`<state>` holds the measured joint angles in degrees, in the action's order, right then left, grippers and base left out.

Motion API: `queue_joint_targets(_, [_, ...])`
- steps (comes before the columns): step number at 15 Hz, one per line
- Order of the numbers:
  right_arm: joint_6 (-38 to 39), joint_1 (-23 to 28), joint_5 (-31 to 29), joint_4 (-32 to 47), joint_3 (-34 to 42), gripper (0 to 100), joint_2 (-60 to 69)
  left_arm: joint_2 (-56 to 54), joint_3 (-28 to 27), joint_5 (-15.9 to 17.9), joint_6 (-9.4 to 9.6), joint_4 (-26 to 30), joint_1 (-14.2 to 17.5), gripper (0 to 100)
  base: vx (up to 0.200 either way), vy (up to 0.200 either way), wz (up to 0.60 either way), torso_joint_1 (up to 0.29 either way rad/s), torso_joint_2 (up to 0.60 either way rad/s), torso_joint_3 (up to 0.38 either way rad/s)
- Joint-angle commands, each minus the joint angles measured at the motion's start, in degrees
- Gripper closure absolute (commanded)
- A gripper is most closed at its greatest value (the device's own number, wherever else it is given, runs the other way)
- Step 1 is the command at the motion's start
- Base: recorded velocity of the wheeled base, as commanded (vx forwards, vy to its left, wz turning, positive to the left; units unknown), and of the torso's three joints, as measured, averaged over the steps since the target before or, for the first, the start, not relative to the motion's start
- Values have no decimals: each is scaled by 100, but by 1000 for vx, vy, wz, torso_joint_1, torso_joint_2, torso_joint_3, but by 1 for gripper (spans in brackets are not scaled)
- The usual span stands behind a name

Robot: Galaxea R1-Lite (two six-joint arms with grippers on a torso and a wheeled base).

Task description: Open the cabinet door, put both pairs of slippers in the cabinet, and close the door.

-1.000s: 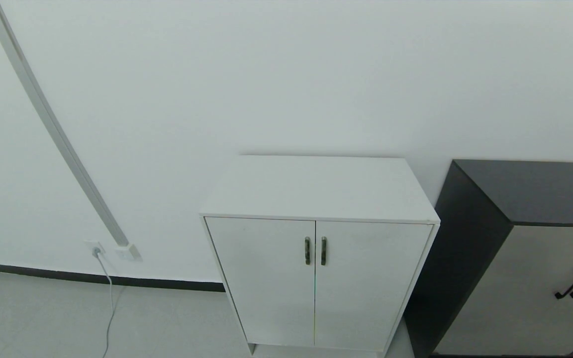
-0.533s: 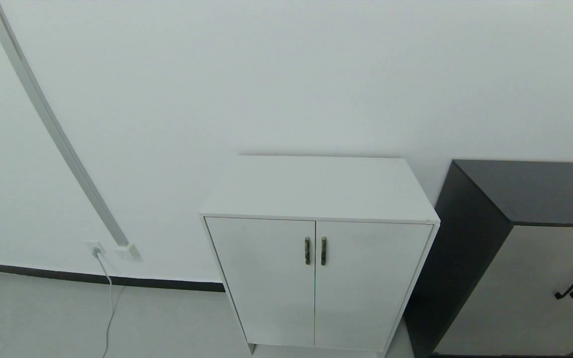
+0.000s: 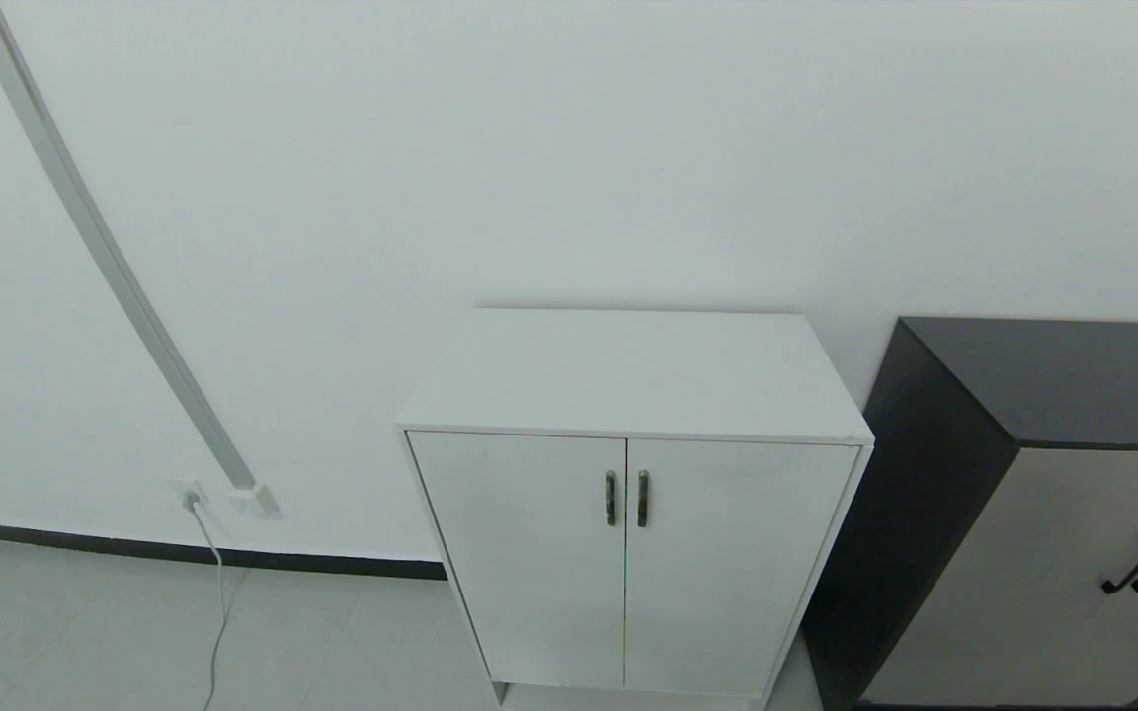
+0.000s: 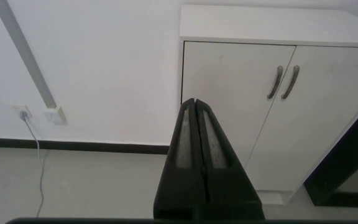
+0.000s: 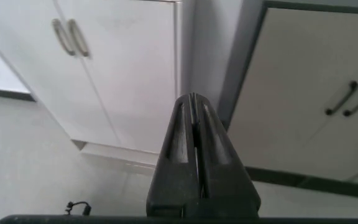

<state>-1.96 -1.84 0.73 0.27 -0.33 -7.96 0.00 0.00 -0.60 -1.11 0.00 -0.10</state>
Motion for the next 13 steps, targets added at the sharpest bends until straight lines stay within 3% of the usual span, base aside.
queue_joint_targets(1, [-6,35,6,0,7,100,313,9,0,-2,-3,0,1,100,0,0,0,0,0,0])
queue_joint_targets(13, [636,184,-240,-62,33,100,796,0,0,16,49,0,1,100,0,0,0,0,0,0])
